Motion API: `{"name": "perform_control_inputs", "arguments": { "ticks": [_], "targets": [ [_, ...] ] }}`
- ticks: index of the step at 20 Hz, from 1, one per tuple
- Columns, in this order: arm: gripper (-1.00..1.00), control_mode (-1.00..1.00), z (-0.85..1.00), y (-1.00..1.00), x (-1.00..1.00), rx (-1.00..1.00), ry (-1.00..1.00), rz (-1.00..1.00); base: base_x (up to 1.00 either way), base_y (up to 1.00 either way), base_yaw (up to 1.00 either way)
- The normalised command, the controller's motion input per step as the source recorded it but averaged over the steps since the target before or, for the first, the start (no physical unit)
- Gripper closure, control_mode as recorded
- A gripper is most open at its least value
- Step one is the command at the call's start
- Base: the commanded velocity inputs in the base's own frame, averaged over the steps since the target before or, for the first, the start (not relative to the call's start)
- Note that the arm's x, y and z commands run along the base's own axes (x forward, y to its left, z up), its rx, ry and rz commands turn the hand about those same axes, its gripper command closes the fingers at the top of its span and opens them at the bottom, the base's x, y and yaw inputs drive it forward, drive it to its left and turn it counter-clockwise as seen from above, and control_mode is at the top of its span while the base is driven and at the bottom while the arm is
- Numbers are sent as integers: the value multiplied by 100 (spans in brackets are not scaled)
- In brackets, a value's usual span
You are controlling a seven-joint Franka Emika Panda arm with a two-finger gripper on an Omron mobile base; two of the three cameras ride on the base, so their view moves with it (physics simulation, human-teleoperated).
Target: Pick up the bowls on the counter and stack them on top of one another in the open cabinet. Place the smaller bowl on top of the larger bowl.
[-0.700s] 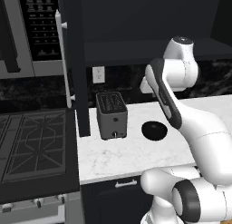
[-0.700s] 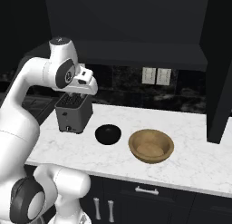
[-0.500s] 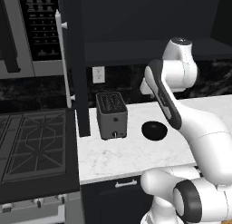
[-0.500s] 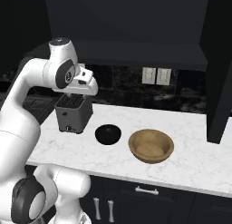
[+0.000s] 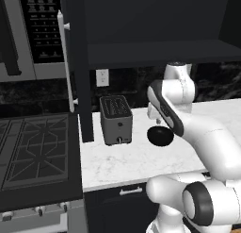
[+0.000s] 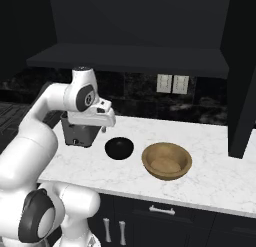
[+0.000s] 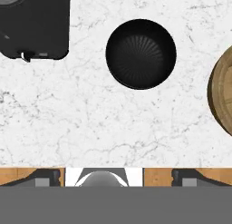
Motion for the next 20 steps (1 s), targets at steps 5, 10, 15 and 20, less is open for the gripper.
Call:
{"name": "perform_control_inputs", "arguments": {
  "ticks": [5, 10, 15, 20],
  "targets": [
    [-100, -100, -42, 1, 0, 0, 0, 0, 0, 0, 0],
    [-100, -100, -29, 0, 0, -4, 0, 0, 0, 0, 0],
    [-100, -100, -53, -3, 14, -1, 0, 1, 0, 0, 0],
    [-100, -100, -75, -2, 52, -6, 0, 6, 0, 0, 0]
  ]
}}
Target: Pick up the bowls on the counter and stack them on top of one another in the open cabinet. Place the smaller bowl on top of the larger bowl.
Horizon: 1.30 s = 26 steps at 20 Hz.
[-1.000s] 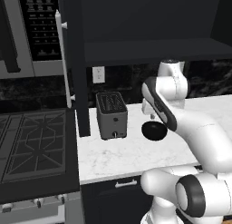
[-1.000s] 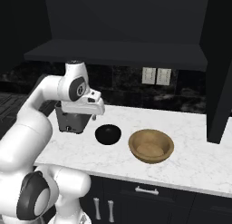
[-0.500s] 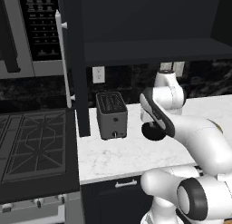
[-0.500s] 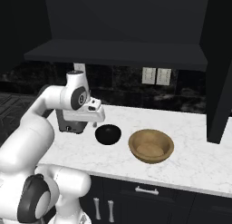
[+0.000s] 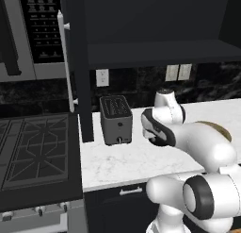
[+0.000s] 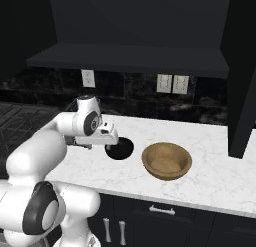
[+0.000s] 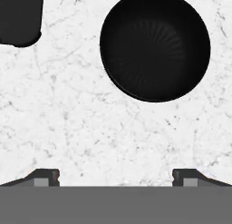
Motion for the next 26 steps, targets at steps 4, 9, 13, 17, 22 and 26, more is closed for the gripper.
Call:
{"name": "perform_control_inputs", "arguments": {
  "ticks": [4, 9, 13, 17, 22, 26],
  "targets": [
    [-100, -100, -68, 0, 56, -5, -1, 7, 0, 0, 0],
    [-100, -100, -32, 0, 48, -1, 0, 7, 0, 0, 0],
    [-100, -100, -17, 0, 38, 0, 0, 7, 0, 0, 0],
    [-100, -100, -32, -5, 16, -3, 0, 7, 0, 0, 0],
    [-100, -100, -27, -9, 0, -2, 0, 6, 0, 0, 0],
    [-100, -100, -15, -10, 0, 0, 0, 5, 0, 0, 0]
  ]
}}
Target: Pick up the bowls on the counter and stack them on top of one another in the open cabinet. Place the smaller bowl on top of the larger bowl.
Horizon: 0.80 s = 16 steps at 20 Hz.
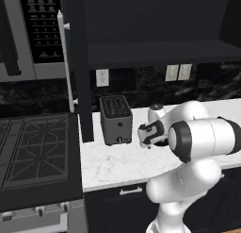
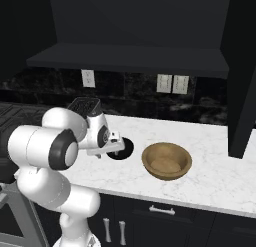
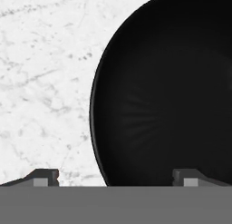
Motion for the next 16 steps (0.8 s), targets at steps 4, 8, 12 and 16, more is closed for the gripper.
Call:
{"name": "perform_control_inputs", "arguments": {
  "ticks": [4, 8, 12, 16],
  "targets": [
    [100, -100, -8, -4, 0, -1, 0, 6, 0, 0, 0],
    [100, -100, -1, -5, 0, -1, 0, 6, 0, 0, 0],
    [100, -100, 4, -3, -9, 0, 0, 5, 0, 0, 0],
    [100, -100, 57, -13, -60, 2, -1, 7, 0, 0, 0]
  ]
}}
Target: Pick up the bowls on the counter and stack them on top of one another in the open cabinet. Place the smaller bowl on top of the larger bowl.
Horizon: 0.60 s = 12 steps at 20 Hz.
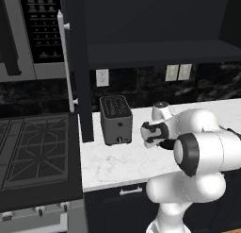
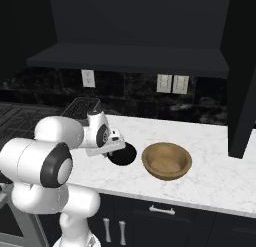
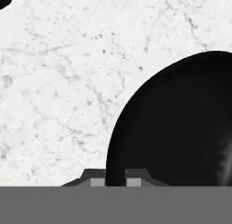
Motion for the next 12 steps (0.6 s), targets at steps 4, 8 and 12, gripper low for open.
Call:
{"name": "perform_control_inputs", "arguments": {
  "ticks": [4, 8, 12],
  "targets": [
    [100, -100, 100, -35, -87, 2, -12, 15, 0, 0, 0],
    [100, -100, 91, -67, -54, -1, -13, 28, 0, 0, 0],
    [100, -100, 63, -98, -32, -3, -21, 25, 0, 0, 0]
  ]
}}
